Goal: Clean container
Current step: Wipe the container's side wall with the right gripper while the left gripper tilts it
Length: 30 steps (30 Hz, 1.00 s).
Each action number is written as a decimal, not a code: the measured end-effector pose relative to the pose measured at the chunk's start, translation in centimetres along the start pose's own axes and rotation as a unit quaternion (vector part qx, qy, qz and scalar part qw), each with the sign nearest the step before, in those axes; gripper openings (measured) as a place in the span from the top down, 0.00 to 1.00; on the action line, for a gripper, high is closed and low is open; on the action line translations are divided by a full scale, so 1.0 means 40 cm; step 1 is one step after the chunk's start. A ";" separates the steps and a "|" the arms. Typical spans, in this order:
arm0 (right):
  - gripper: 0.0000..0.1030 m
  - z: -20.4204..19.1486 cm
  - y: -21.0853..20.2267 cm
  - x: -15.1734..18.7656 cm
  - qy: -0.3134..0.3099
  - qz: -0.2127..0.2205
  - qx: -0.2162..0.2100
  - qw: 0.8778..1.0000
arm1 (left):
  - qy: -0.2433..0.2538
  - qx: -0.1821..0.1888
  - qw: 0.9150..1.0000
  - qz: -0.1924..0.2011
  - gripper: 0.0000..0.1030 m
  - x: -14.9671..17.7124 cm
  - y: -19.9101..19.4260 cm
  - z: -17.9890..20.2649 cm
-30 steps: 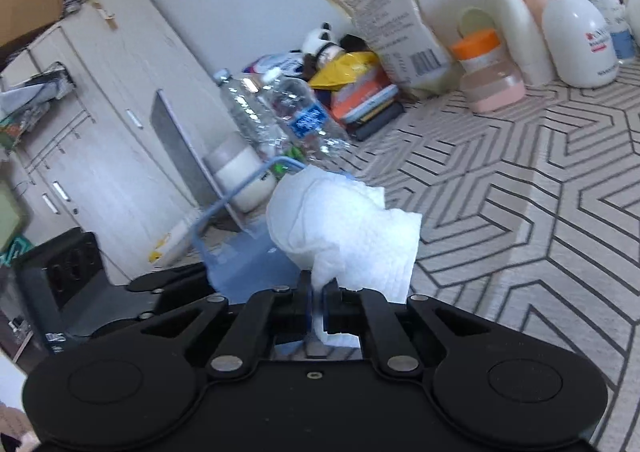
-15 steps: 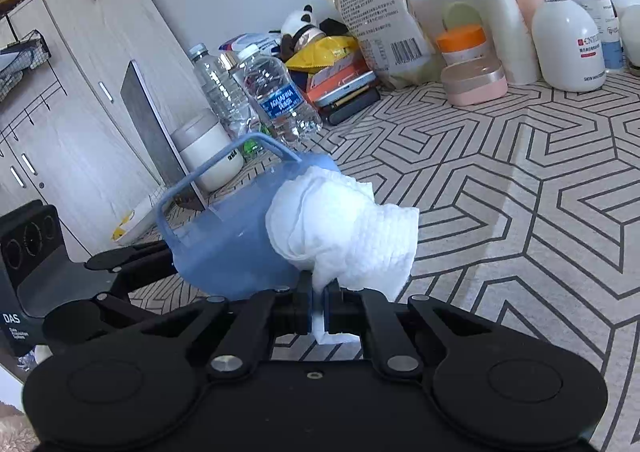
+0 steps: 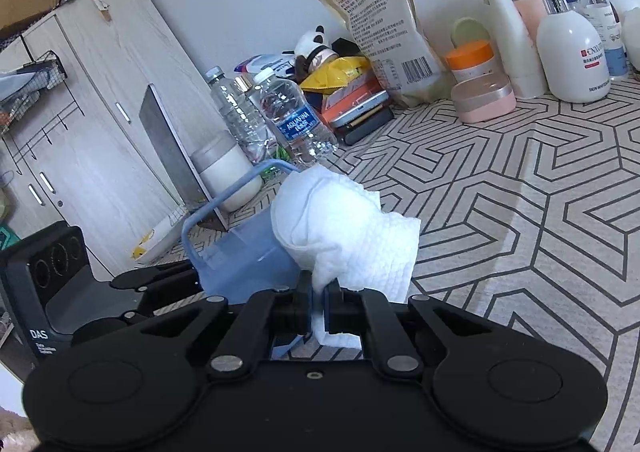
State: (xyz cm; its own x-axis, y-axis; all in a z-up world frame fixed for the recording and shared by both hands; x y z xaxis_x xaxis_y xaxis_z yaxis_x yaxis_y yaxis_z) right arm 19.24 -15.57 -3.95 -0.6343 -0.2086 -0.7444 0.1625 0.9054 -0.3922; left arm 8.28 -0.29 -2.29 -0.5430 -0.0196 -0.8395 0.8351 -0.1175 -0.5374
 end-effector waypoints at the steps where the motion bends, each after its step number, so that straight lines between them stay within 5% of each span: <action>1: 0.91 0.001 -0.001 -0.001 0.002 0.002 -0.002 1.000 | 0.000 0.000 1.000 0.000 0.28 0.000 0.000 0.002; 20: 0.90 -0.030 -0.021 -0.009 0.000 0.020 -0.054 0.998 | -0.007 0.004 1.000 0.001 0.28 0.000 -0.002 -0.013; 30: 0.90 -0.019 -0.017 -0.010 0.002 0.012 -0.041 0.999 | -0.006 0.004 1.000 0.003 0.28 0.007 -0.009 -0.016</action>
State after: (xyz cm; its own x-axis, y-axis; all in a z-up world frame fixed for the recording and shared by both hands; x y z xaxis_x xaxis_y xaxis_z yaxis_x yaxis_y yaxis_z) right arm 18.81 -15.82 -2.97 -0.6343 -0.1855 -0.7505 0.1149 0.9374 -0.3289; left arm 7.88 0.37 -2.37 -0.5390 -0.0331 -0.8416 0.8376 -0.1260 -0.5315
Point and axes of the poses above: each gripper's, at about its wrist camera, not at the fingertips, and y roughly the way its jaws point, z to its right, x to its underside, the point moved 5 cm from there along y, roughly the way its jaws point
